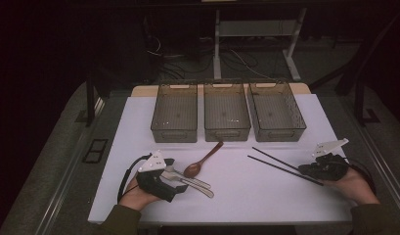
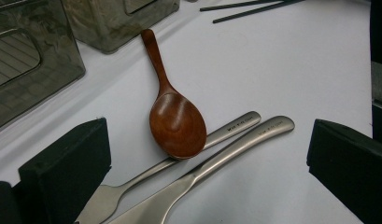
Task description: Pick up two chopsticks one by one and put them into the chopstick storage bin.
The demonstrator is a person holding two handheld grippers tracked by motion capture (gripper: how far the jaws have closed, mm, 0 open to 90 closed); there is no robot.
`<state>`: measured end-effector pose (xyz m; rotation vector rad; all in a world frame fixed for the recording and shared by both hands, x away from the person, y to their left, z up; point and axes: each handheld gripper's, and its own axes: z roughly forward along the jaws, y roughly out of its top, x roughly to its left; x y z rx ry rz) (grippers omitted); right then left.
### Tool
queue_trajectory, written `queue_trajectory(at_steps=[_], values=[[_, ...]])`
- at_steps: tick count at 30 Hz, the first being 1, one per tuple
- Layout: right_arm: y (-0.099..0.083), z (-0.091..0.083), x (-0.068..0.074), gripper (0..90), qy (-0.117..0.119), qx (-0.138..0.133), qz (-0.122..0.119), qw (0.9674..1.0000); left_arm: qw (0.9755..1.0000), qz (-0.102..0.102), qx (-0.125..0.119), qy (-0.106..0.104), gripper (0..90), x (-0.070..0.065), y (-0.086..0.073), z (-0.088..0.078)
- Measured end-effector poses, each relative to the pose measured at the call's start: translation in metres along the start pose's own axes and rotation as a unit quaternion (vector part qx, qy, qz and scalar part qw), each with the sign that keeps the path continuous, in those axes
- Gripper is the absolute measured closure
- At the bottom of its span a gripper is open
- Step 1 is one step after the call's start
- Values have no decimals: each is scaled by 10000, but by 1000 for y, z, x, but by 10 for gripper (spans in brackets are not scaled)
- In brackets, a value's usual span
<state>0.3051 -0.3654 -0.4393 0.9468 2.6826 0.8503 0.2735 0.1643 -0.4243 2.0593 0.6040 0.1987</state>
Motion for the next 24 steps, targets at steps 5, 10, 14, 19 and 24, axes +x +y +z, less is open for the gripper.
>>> queue_trajectory(at_steps=[5, 10, 14, 19, 24], values=[[0, 0, 0, 861, -92, -29, -60, 9999, 10000, 14, 22, -4, 0, 0, 0, 0], [1, -1, -1, 861, -252, -36, -91, 9996, 10000, 21, 23, -1, 0, 1, 0, -1], [2, -6, -1, 861, -276, -131, -64, 9995, 10000, 23, 25, 0, 0, 1, 0, -1], [1, -12, -2, 860, -257, -270, -17, 9993, 10000, 39, 25, 0, 0, 1, 0, -1], [0, -17, -3, 860, -178, -436, 118, 9988, 10000, 48, 49, -12, 0, 1, 0, -1]])
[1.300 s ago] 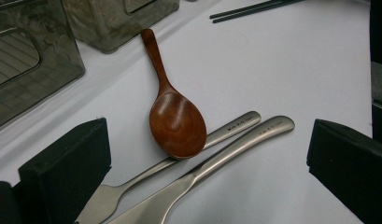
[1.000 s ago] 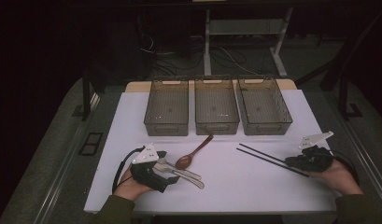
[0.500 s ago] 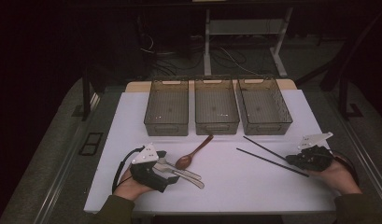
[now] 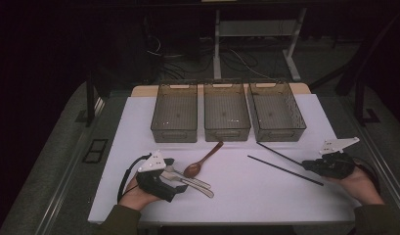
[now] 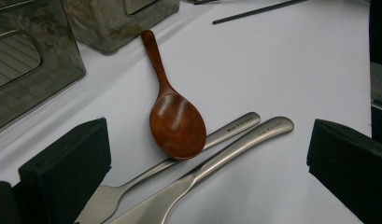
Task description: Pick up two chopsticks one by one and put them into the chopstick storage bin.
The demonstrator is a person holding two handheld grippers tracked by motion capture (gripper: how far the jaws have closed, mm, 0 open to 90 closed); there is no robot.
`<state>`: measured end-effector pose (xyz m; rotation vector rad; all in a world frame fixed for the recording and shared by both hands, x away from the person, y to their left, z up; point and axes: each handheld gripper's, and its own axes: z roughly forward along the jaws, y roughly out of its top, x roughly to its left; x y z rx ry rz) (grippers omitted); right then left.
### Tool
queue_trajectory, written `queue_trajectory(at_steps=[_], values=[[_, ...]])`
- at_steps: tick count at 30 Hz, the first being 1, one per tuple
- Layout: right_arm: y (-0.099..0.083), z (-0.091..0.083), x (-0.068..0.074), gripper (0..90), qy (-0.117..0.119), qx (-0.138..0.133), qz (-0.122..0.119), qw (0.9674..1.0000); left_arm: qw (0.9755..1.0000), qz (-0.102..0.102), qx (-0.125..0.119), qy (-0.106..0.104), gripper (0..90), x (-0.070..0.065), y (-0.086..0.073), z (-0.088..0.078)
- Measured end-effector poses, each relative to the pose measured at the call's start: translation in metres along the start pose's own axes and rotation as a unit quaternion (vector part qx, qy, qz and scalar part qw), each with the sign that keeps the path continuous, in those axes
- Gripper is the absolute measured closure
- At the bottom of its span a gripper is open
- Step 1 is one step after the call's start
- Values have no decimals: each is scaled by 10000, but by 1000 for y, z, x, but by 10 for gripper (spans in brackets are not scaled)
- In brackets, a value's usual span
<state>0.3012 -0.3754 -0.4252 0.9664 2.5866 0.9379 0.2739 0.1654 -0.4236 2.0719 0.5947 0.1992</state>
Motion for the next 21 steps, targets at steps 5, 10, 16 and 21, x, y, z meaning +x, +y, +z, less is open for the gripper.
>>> queue_trajectory(at_steps=[5, 10, 16, 21], values=[[-1, -7, 0, 860, 135, -172, 99, 9997, 10000, 14, -10, 0, 0, 0, 0, 0], [-2, -13, 1, 860, 207, -305, 173, 9992, 10000, -2, -14, -8, 0, 0, 0, 0], [-1, -19, 1, 859, 311, -447, 253, 9982, 10000, 15, -37, -2, 0, 0, -1, 1], [0, -21, 2, 860, 416, -544, 310, 9972, 10000, 36, -45, -6, 0, 1, -2, 1]])
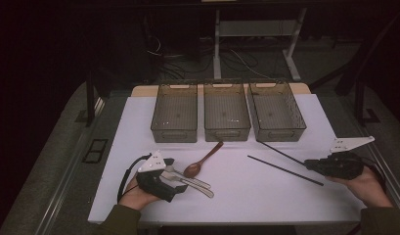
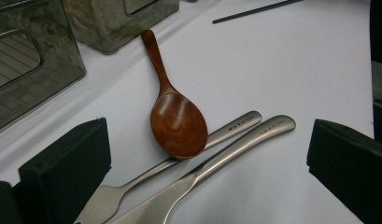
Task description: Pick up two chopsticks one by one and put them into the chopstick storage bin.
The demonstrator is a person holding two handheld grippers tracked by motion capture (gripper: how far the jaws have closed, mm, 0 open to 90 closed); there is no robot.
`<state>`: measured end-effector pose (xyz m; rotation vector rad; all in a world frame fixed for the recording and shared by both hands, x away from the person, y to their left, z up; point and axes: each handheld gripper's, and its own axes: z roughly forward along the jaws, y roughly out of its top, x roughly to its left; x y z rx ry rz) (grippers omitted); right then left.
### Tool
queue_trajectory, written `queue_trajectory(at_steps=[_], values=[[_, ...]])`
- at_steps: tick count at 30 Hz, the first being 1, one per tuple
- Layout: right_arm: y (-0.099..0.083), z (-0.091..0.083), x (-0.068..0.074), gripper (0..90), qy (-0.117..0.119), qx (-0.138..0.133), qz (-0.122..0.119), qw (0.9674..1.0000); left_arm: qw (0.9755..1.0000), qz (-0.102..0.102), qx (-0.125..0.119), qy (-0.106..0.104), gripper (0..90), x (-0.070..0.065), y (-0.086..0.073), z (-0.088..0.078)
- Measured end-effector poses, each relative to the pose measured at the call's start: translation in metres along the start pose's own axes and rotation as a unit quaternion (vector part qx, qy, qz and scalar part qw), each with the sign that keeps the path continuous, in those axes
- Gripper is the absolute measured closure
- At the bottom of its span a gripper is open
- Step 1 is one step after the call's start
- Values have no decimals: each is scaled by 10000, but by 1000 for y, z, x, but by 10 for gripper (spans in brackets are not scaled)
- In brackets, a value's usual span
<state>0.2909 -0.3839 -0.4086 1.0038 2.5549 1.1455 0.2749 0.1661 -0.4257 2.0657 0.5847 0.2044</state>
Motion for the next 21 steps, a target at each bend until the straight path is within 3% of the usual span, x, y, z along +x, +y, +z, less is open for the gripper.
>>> queue_trajectory(at_steps=[21], values=[[18, -1, 12, 859, 213, -208, 249, 9992, 9999, -88, -44, -72, 0, 2, -2, 2]])
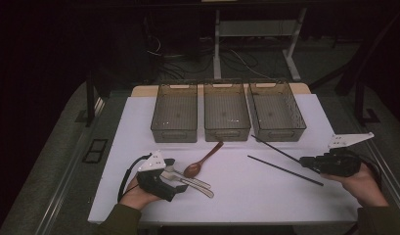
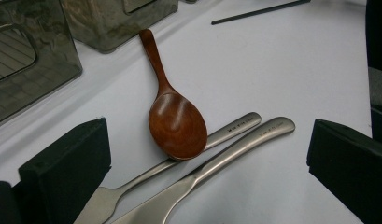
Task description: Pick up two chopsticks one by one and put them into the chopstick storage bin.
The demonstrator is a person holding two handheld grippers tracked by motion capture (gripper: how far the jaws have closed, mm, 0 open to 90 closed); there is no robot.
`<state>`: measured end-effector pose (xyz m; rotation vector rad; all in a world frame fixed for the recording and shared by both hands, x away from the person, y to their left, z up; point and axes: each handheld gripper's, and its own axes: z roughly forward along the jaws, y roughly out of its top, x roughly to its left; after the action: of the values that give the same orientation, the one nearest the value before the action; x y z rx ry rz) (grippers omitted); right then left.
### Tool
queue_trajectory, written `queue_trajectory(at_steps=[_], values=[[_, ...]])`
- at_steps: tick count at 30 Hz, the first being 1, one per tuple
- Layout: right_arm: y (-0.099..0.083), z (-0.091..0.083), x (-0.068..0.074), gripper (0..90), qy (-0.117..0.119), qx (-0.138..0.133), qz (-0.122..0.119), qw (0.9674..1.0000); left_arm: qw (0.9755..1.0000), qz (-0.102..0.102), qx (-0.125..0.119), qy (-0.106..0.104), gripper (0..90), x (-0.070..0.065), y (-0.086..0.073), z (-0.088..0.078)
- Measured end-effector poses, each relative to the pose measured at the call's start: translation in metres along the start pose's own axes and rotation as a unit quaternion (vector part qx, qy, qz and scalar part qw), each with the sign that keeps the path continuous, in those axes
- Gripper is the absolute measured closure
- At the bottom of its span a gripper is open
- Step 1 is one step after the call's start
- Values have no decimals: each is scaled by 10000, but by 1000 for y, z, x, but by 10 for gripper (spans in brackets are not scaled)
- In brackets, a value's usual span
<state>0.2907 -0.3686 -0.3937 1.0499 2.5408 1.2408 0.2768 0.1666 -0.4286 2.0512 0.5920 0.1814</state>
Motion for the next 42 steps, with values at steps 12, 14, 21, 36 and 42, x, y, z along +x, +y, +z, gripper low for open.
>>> queue_trajectory(at_steps=[12, 14, 21, 36, 42], values=[[22, 10, 13, 859, -30, -94, 54, 9999, 10000, -15, -14, -1, 0, -1, 0, 1], [26, 12, 15, 859, -37, -118, 79, 9999, 10000, 2, -26, 1, 0, -1, 1, 1], [37, 21, 20, 859, -19, -155, 88, 9998, 10000, -12, -14, -12, 0, -3, 1, 2], [59, 42, 26, 859, -74, -226, 165, 9996, 10000, 19, -3, -15, 0, -3, 1, 1], [66, 50, 29, 859, -95, -231, 130, 9996, 10000, 24, -27, -6, 0, -4, 1, 1]])
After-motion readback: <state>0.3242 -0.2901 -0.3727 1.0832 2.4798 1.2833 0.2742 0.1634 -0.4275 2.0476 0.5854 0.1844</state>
